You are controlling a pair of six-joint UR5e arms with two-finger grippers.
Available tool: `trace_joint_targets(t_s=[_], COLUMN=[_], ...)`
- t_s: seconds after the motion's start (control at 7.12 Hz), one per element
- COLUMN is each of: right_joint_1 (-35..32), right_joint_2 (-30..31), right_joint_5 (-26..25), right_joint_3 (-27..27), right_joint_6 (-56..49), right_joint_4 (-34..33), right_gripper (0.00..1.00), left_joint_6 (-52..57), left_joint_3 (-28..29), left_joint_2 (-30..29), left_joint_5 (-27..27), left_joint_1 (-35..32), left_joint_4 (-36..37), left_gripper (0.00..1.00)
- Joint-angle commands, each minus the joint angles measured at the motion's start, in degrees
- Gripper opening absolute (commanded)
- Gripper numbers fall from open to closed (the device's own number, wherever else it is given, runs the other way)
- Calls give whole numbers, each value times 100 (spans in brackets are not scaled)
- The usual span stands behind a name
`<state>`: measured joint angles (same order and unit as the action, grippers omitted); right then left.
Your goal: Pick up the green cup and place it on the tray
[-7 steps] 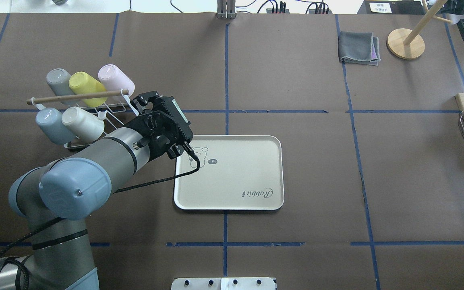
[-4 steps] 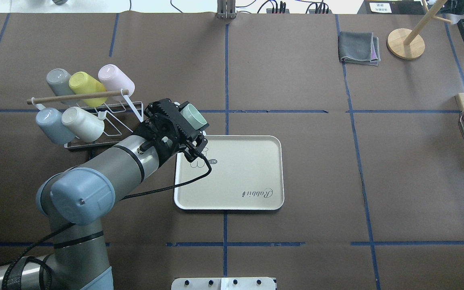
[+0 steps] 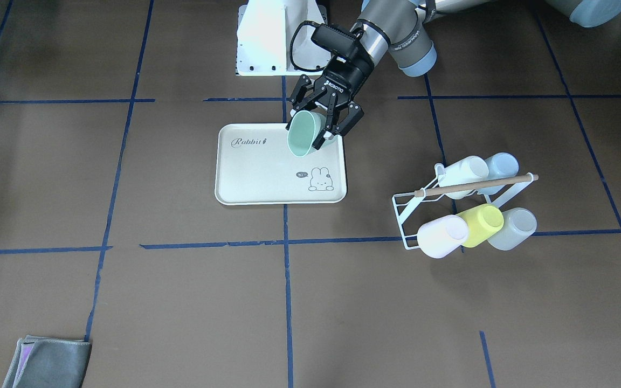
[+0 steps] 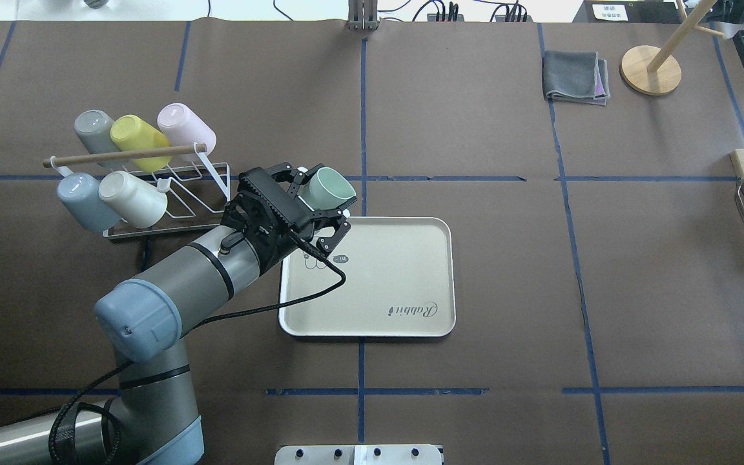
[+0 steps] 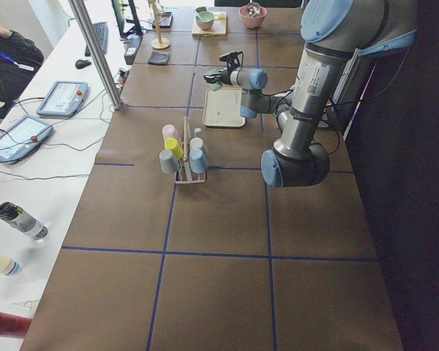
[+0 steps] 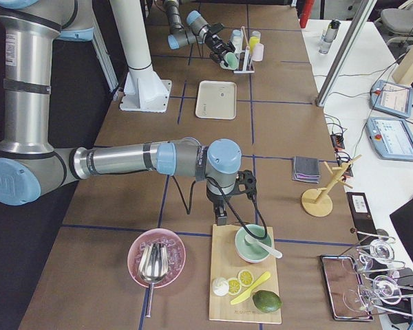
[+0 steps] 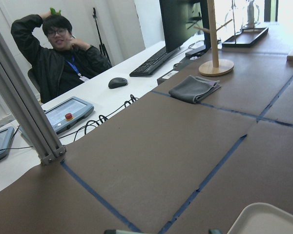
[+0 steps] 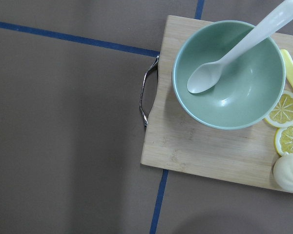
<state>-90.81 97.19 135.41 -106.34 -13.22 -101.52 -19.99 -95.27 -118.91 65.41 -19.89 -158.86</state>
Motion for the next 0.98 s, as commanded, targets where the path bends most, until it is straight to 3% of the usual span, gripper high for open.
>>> trace_joint_targets(t_s=[0.0, 0.14, 0.7, 0.84], right_joint_1=[19, 28, 28, 28], right_joint_2=[-7, -7, 2, 2], right_joint_5=[21, 29, 30, 30], right_joint_3=[-9, 34, 35, 43], right_joint_6=[-14, 13, 21, 22], right_joint_4=[26, 218, 229, 229], right_gripper=[100, 100, 100, 100], left_joint_6=[-14, 12, 285, 294], left_joint_3=[1337, 1658, 2371, 2373], left_joint_2=[-368, -422, -720, -730], left_joint_5=[164, 269, 305, 497], left_joint_1=[20, 11, 29, 29], left_joint_4=[-1550, -1874, -1868, -1868], left_gripper=[69, 69, 69, 77])
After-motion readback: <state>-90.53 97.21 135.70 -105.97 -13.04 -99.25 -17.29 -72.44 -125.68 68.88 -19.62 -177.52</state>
